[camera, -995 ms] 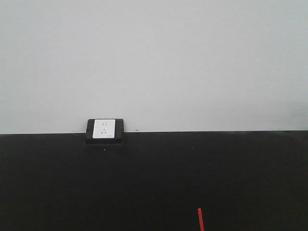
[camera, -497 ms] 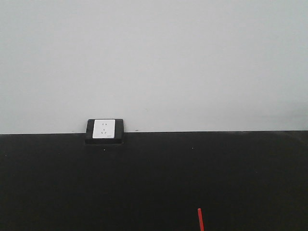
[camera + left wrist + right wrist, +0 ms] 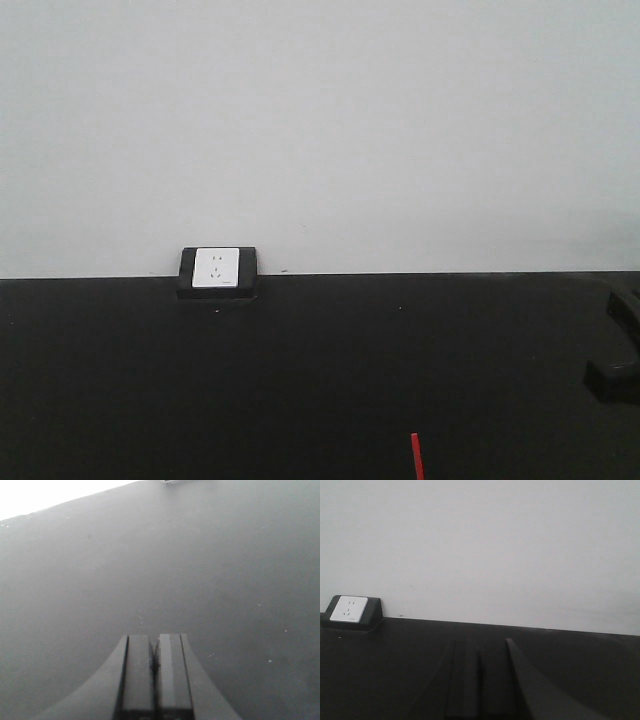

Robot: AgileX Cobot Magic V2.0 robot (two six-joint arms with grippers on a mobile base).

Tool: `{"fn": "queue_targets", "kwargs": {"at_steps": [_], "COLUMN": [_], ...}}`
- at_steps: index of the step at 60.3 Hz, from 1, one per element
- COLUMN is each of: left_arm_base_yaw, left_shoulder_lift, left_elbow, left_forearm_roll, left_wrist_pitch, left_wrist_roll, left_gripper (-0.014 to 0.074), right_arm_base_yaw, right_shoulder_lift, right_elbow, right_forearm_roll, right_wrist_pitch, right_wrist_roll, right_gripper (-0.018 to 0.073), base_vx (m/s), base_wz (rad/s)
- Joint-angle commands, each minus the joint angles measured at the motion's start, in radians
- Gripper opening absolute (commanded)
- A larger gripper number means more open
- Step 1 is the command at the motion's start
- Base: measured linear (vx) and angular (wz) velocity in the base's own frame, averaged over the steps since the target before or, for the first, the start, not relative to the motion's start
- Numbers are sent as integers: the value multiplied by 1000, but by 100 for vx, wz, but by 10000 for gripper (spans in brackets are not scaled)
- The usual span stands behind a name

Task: Grab beaker from right and move to left
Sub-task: 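Lower the right gripper toward the glass beaker with the red rod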

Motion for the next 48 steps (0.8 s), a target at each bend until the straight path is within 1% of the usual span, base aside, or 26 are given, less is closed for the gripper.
{"fn": "queue_targets", "kwargs": {"at_steps": [1, 6, 7, 13, 14, 17, 28, 32, 35, 37, 40, 43, 45, 48], "left_arm_base_yaw": [-6, -6, -6, -6, -6, -6, -6, -6, -6, -6, -6, -6, -6, -6], "left_shoulder_lift": [-6, -6, -6, -6, -6, -6, -6, -6, -6, -6, -6, -6, -6, -6], "left_elbow": [19, 19, 19, 19, 19, 19, 19, 19, 19, 19, 19, 19, 19, 19], "left_forearm_roll": [0, 0, 0, 0, 0, 0, 0, 0, 0, 0, 0, 0, 0, 0], "left_wrist_pitch": [-77, -77, -77, -77, -77, -77, -77, -77, -77, -77, -77, -77, -77, -77], "left_wrist_roll": [-1, -1, -1, -1, -1, -1, -1, -1, -1, -1, -1, -1, -1, -1], "left_gripper": [-6, -6, -6, -6, -6, -6, -6, -6, -6, -6, -6, -6, -6, -6], "right_arm_base_yaw": [-3, -3, -3, -3, -3, -3, -3, -1, -1, -1, -1, -1, -1, -1], "right_shoulder_lift": [-8, -8, -8, -8, -8, -8, -8, -8, -5, 1, 15, 33, 47, 73], "right_elbow": [-41, -41, -41, -41, -41, -41, -41, -41, -41, -41, -41, -41, -41, -41], "right_forearm_roll": [-38, -74, -78, -79, -70, -70, -68, -69, -81, -97, -145, -215, -273, -392], "right_wrist_pitch": [-110, -116, -118, -130, -188, -202, -237, -244, -259, -280, -319, -352, -374, -399], "right_wrist_roll": [-3, -3, -3, -3, -2, -2, 1, 45, 100, 156, 218, 295, 333, 387], "right_gripper": [145, 258, 269, 437, 702, 731, 720, 711, 700, 693, 683, 671, 665, 654], "base_vx": [0, 0, 0, 0, 0, 0, 0, 0, 0, 0, 0, 0, 0, 0], "base_wz": [0, 0, 0, 0, 0, 0, 0, 0, 0, 0, 0, 0, 0, 0]}}
